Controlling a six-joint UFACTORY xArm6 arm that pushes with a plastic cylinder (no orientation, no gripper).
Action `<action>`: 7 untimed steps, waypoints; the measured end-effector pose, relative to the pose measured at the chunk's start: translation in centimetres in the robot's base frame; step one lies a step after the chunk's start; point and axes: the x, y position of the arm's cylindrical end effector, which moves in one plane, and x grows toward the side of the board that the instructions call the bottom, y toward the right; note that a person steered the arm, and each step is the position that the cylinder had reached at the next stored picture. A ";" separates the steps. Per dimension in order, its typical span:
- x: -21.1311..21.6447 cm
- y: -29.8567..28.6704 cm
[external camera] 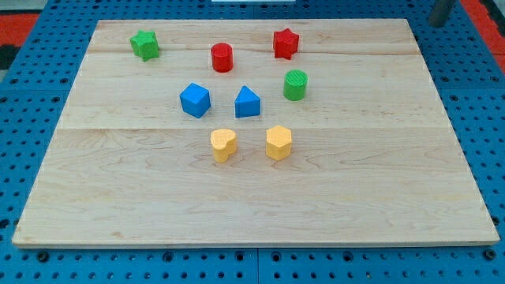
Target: Point your arm at the top right of the board
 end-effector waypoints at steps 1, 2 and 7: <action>0.0 0.0; 0.0 0.0; -0.7 1.2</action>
